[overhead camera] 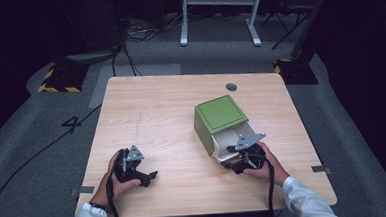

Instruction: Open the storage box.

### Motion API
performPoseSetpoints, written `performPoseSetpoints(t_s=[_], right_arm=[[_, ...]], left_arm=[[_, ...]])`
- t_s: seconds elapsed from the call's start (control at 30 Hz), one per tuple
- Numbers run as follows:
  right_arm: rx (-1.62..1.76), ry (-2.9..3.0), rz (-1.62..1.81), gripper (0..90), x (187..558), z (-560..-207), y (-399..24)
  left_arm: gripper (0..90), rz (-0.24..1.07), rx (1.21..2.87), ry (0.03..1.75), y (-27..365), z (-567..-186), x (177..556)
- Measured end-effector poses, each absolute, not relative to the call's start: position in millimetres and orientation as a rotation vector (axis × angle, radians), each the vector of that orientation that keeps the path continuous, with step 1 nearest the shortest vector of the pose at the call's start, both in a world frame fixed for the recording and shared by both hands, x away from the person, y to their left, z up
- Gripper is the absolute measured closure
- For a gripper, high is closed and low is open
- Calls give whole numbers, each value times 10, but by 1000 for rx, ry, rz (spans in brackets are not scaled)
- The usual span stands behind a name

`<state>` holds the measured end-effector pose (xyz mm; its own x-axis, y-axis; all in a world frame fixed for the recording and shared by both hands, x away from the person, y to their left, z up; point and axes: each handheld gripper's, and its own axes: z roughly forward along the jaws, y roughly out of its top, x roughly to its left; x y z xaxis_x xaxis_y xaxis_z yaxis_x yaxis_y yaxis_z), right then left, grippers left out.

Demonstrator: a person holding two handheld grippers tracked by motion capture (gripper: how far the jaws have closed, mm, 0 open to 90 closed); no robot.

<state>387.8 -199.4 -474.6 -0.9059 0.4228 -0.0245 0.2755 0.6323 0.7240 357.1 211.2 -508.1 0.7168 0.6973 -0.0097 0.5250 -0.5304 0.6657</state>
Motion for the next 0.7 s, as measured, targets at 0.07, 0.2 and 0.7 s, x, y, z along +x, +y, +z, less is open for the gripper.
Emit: performPoseSetpoints(t_s=[0.07,0.2,0.7], right_arm=[[570,2668,1126,359,3851,-4745,-2011],[557,2677,1135,370,3791,-4755,-2057],[545,2685,1158,387,3623,-4760,-2168]], left_arm=[[2,340,2260,924,2112,-5081,3570],[3,340,2260,923,2112,-5081,3571],[3,341,2260,924,2111,-5081,3570]])
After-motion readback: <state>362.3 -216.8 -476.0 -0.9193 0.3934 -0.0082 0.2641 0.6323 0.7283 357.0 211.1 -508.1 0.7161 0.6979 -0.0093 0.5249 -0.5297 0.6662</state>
